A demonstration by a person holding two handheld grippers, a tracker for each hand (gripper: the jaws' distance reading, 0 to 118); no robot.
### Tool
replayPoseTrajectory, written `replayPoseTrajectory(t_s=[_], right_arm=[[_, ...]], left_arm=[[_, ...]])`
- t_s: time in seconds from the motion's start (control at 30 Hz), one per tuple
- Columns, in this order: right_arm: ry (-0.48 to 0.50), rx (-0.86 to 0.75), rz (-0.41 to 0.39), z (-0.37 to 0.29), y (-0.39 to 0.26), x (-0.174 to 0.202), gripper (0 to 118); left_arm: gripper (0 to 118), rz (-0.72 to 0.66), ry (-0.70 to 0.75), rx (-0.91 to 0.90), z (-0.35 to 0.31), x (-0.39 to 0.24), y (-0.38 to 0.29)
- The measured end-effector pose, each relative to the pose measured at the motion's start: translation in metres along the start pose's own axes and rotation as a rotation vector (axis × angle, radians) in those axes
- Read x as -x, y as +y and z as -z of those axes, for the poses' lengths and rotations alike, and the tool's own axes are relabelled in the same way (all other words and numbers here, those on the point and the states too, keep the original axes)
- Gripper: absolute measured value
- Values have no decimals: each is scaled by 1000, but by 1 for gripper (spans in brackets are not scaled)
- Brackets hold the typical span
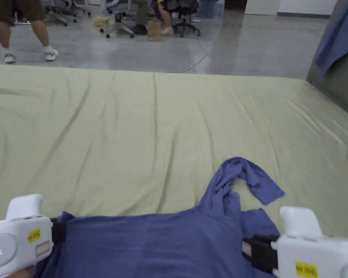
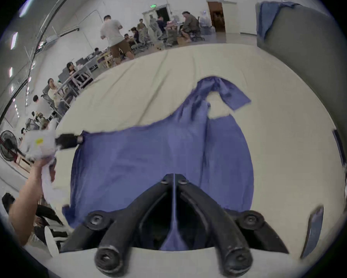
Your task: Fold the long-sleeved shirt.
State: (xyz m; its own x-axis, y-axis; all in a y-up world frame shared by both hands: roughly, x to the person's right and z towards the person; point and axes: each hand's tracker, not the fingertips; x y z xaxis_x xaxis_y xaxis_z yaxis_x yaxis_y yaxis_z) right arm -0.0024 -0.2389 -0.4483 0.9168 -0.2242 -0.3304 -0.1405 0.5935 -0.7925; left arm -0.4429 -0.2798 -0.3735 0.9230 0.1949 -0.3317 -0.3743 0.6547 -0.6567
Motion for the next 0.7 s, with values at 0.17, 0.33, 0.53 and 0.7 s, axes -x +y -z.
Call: replayPoseTrajectory(t_s=[0.17, 0.33, 0.53, 0.7], right_arm=[[-93, 120, -36, 85, 90, -9, 115], [-202, 327, -72, 167, 87, 5, 97], [-259, 350, -160, 181, 83, 22, 7], [-182, 242, -179, 126, 82, 24, 0]], left_arm=[[0, -141, -13, 2, -18, 33, 13], [0, -174, 32, 18, -20, 47, 12], [0, -202, 16, 44, -14, 48, 13], [0, -207, -4, 13, -32, 43, 15]])
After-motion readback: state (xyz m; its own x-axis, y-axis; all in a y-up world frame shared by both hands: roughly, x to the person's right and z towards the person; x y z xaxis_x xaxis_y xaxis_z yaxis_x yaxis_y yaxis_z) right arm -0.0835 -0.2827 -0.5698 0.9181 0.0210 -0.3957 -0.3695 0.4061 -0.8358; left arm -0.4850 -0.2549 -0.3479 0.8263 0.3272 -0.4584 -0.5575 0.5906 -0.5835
